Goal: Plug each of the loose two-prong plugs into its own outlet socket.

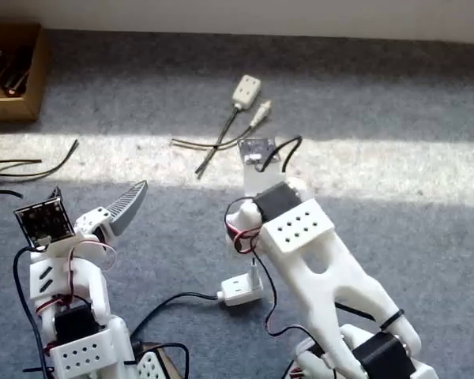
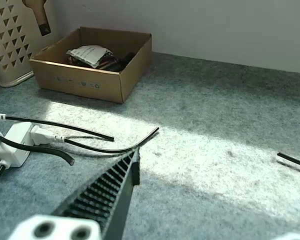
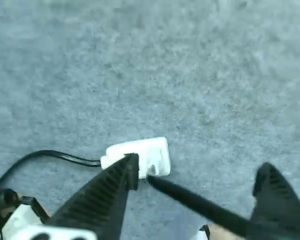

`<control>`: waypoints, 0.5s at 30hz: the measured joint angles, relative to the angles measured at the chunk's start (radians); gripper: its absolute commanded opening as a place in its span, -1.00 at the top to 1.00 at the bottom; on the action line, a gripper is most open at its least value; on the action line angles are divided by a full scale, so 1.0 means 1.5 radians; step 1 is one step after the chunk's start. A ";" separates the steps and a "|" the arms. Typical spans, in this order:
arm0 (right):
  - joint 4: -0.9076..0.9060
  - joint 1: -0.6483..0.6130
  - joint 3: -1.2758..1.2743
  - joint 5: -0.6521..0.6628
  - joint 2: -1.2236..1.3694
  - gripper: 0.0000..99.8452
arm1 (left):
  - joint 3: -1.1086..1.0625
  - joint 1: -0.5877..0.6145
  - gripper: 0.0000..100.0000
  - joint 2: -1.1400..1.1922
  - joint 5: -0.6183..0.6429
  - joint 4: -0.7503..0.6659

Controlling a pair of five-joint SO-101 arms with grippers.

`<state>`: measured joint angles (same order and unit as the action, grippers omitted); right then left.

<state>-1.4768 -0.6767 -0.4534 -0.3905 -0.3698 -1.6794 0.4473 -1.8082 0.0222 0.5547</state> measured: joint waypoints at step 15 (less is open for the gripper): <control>-0.129 0.495 0.447 0.012 0.004 -0.33 | 0.118 -0.052 -0.06 0.001 0.000 0.222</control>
<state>-1.6701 0.0660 0.2171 -0.3721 -0.3636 -1.5029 0.3690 -1.8067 0.0222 0.8876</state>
